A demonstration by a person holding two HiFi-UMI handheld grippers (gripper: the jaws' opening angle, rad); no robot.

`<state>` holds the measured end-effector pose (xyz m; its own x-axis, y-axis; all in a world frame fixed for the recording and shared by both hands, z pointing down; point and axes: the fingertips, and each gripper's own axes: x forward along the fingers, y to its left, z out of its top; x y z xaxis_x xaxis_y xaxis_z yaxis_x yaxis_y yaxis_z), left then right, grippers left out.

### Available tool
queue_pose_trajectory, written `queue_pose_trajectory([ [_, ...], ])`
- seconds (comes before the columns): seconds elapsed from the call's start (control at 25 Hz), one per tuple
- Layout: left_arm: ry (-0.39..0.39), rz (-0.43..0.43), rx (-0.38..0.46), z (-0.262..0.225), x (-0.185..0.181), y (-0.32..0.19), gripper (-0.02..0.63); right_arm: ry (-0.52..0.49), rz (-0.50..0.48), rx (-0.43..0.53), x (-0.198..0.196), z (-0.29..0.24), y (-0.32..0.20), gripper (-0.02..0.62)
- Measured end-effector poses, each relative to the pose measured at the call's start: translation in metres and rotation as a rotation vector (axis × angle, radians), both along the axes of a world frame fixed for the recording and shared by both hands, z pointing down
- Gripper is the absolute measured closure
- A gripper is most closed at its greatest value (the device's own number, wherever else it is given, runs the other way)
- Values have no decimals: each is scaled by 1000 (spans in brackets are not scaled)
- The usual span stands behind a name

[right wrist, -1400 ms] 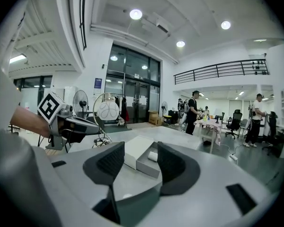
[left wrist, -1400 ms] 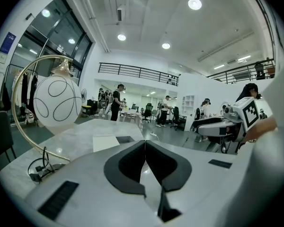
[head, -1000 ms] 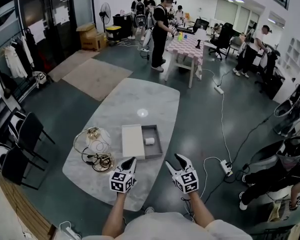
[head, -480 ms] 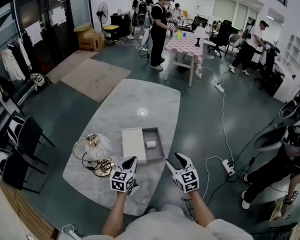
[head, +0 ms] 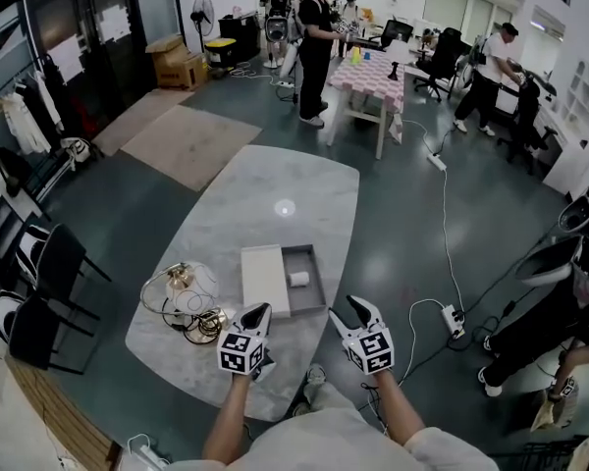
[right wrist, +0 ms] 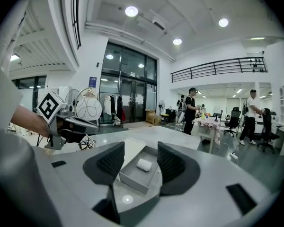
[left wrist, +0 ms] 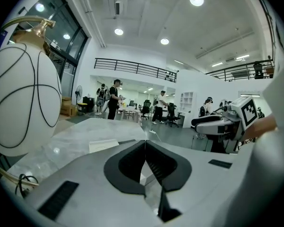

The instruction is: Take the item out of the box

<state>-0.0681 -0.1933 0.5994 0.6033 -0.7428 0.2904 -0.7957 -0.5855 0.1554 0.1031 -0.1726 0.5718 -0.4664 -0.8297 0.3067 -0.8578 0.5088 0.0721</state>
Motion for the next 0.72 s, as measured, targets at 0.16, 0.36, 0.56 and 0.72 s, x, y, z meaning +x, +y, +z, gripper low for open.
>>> queue_pose_trajectory([
  [0.16,-8,-6,-17,6,3,-8,591,-6,-7,-12,4,5,-11,377],
  [0.36,-7,-24,-40,12,5,-20,591,-3,-26,-37,5,12,-27,377],
  [0.56,-11,-39,-64,22,5,-33,591,-1,-60,-64,0,25,-45,377],
  [0.72,-14,-56,-91,30,0,-43,591,2,-87,-96,-9,38,-59,377],
])
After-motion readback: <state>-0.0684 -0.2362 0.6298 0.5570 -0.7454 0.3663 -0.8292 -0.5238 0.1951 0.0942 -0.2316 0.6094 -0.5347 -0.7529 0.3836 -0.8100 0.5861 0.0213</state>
